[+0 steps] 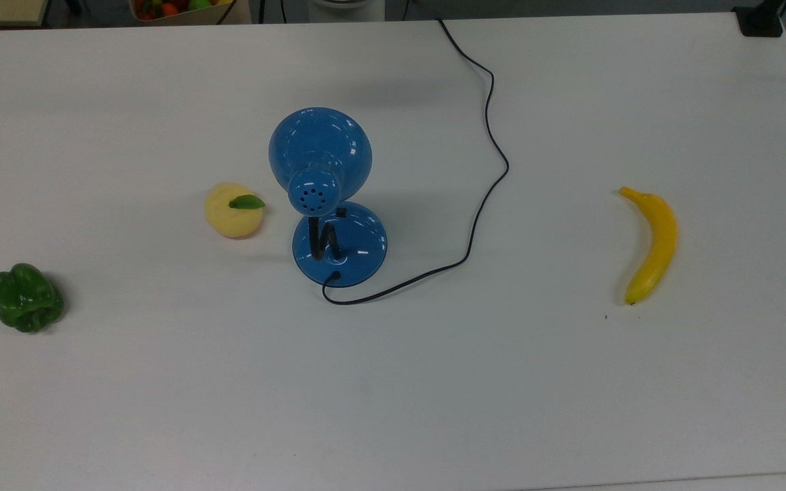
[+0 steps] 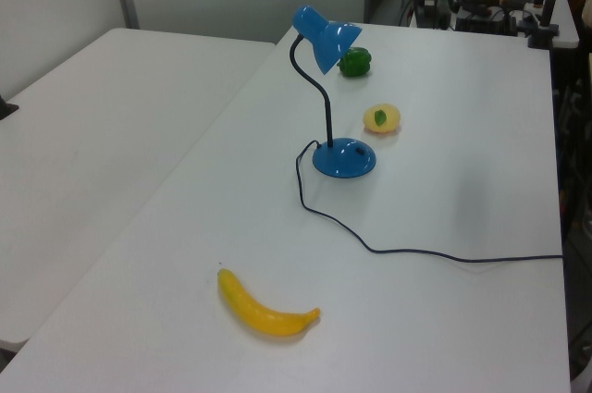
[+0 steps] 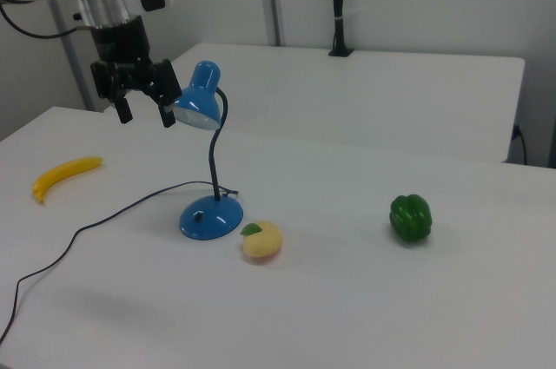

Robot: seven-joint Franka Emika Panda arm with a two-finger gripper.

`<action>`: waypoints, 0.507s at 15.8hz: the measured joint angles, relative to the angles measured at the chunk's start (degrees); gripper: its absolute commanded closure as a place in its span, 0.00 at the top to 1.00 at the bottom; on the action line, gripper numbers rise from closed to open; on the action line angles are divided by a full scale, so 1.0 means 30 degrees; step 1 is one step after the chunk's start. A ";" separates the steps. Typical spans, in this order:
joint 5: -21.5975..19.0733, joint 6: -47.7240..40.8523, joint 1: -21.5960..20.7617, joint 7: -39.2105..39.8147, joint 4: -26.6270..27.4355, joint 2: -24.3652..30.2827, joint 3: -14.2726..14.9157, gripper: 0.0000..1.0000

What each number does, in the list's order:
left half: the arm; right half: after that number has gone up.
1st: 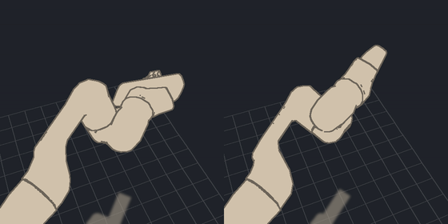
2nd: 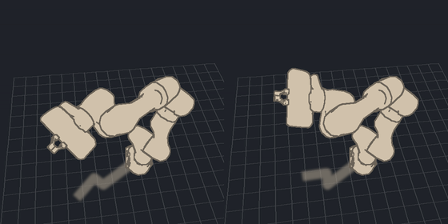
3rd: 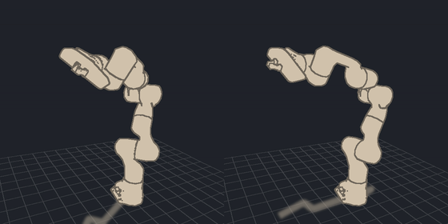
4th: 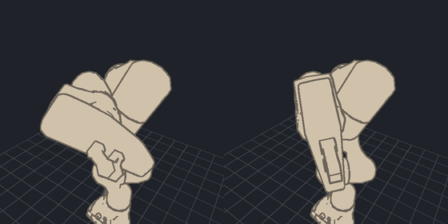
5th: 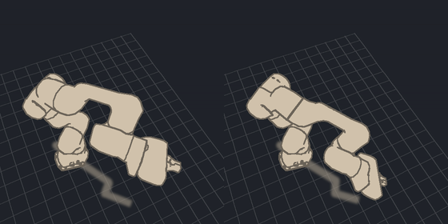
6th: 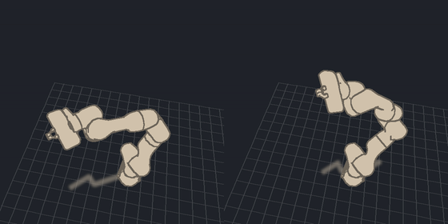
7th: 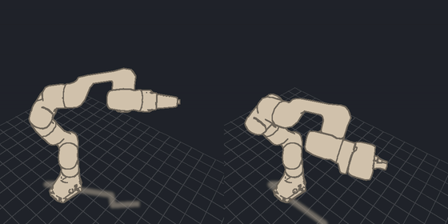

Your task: Turn on desk lamp

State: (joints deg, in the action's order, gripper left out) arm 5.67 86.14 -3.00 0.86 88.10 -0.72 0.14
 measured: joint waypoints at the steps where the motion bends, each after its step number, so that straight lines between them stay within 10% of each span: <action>1: 0.0000 0.0000 0.0000 0.0013 0.0002 0.0000 0.0000 0.40; 4: 0.0000 0.0000 0.0053 0.0058 0.0013 -0.0002 0.0000 0.03; 8: 0.0000 0.0000 0.0176 0.0115 0.0016 -0.0003 0.0001 0.00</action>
State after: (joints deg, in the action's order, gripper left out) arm 5.67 86.14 -2.47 1.21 88.14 -0.73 0.14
